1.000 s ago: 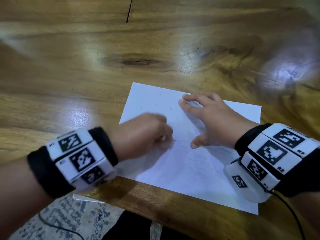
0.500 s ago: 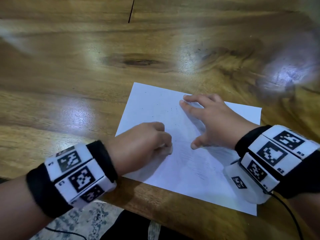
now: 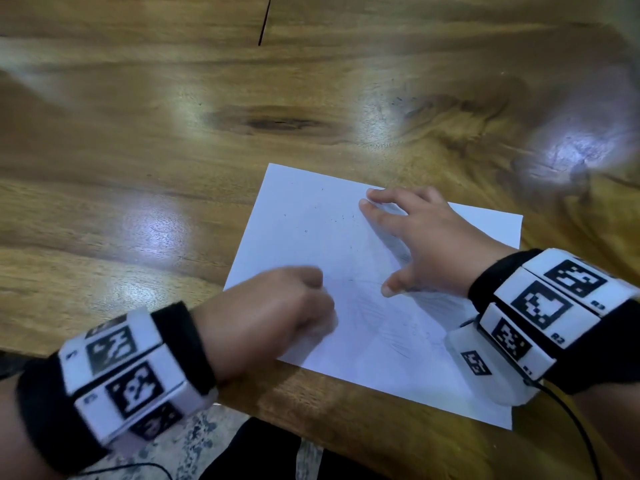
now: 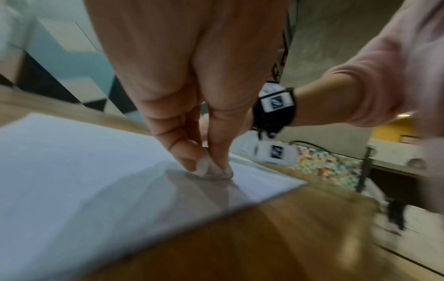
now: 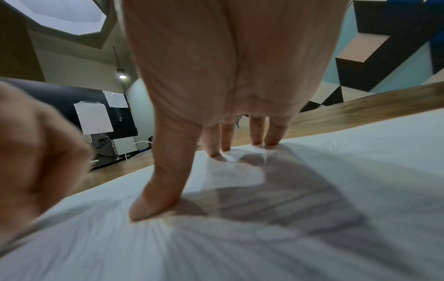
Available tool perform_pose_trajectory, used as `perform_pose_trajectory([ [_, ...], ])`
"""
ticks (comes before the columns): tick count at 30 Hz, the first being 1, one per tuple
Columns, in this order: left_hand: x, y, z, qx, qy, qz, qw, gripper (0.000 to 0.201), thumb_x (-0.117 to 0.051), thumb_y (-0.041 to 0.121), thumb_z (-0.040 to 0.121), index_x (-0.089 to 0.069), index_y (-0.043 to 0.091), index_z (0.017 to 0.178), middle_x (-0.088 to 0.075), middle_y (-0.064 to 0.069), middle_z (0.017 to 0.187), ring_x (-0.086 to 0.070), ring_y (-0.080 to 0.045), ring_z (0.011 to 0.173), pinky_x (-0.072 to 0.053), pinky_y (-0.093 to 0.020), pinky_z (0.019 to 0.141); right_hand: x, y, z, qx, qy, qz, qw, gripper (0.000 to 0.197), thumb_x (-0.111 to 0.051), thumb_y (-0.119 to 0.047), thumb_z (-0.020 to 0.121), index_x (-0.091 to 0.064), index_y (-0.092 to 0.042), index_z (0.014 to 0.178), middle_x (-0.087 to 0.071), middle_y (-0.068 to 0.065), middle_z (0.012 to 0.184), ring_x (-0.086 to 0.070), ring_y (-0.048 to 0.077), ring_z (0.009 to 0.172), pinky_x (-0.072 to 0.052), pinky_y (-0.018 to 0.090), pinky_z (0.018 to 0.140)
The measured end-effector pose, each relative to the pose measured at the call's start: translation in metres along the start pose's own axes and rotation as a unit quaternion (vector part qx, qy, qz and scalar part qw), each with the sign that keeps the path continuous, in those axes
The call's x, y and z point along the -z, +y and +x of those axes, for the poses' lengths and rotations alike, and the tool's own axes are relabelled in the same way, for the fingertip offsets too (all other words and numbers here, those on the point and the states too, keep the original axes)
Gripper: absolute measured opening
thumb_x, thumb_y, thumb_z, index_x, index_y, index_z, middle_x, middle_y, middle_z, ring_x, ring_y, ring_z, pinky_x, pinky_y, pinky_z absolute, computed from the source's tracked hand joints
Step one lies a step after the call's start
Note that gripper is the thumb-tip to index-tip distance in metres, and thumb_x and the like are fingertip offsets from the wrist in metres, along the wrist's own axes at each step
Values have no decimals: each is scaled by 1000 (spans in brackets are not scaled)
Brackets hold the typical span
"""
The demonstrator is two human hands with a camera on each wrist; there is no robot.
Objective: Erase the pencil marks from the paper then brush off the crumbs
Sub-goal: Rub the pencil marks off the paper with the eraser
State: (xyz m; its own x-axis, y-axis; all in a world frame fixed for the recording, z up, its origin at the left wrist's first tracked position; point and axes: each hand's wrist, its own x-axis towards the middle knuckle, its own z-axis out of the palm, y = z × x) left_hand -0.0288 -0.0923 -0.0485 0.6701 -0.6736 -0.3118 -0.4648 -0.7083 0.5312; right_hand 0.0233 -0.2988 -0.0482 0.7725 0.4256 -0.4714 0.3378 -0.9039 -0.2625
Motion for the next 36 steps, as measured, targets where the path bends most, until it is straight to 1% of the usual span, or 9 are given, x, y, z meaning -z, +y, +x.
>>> perform_pose_trajectory([
  [4,-4,1,-7,1,-40,-21,999,3,-65,22,75,-64,23,78,-34,16,68,-43,-2,63,-31,-5,52,1,0,0,-1,0,-1,1000,108,-77,-43,65,-8,-30,147,-3,-17,153,-4,19,137,-26,33,113],
  [10,8,-7,14,-8,45,-9,999,11,-56,21,79,-64,16,72,-46,2,71,-48,-10,59,-38,-24,58,0,1,1,0,5,-1,1000,109,-78,-43,64,-9,-30,147,-4,-17,153,-5,19,136,-25,33,113],
  [14,-13,1,-8,-7,-18,-8,1000,4,-62,25,77,-62,22,76,-36,12,73,-41,6,62,-37,-6,64,-1,2,1,-1,1,7,1000,109,-78,-43,65,-8,-31,147,-2,-19,152,-2,16,136,-23,32,113],
  [17,-1,-11,8,3,19,-21,1000,8,-61,25,73,-65,23,66,-48,7,68,-52,-9,62,-41,-15,61,-1,2,2,2,2,5,1000,109,-78,-43,65,-8,-30,147,-2,-18,153,-2,17,136,-23,31,113],
  [22,33,-29,39,35,114,32,992,7,-63,18,80,-67,12,79,-48,-1,71,-46,-20,63,-34,-25,59,-1,2,2,2,-1,2,1000,109,-77,-44,66,-7,-31,147,-1,-19,152,-2,17,136,-21,30,114],
  [26,15,-23,9,20,69,-2,997,14,-58,23,78,-57,19,65,-41,8,66,-42,-5,56,-30,-18,53,-1,2,1,0,1,14,1000,108,-77,-42,66,-7,-32,147,-1,-21,152,-1,15,136,-22,28,113],
  [30,5,-20,-11,17,-1,-29,999,21,-53,33,79,-61,18,66,-41,10,66,-41,6,52,-29,-6,53,1,0,0,0,-4,6,1000,108,-77,-42,67,-6,-31,147,0,-19,153,0,18,137,-22,29,113],
  [34,25,-33,20,26,106,10,994,18,-57,32,74,-67,17,70,-53,2,67,-44,-7,55,-31,-12,53,1,0,-1,2,-2,6,1000,107,-77,-42,67,-7,-30,147,-1,-18,153,0,18,138,-21,30,114],
  [36,22,-33,17,15,111,21,993,16,-56,30,77,-61,19,67,-49,4,67,-44,-10,55,-38,-20,54,0,1,0,4,-2,6,1000,108,-77,-43,66,-7,-30,147,-1,-18,153,0,18,138,-20,30,114],
])
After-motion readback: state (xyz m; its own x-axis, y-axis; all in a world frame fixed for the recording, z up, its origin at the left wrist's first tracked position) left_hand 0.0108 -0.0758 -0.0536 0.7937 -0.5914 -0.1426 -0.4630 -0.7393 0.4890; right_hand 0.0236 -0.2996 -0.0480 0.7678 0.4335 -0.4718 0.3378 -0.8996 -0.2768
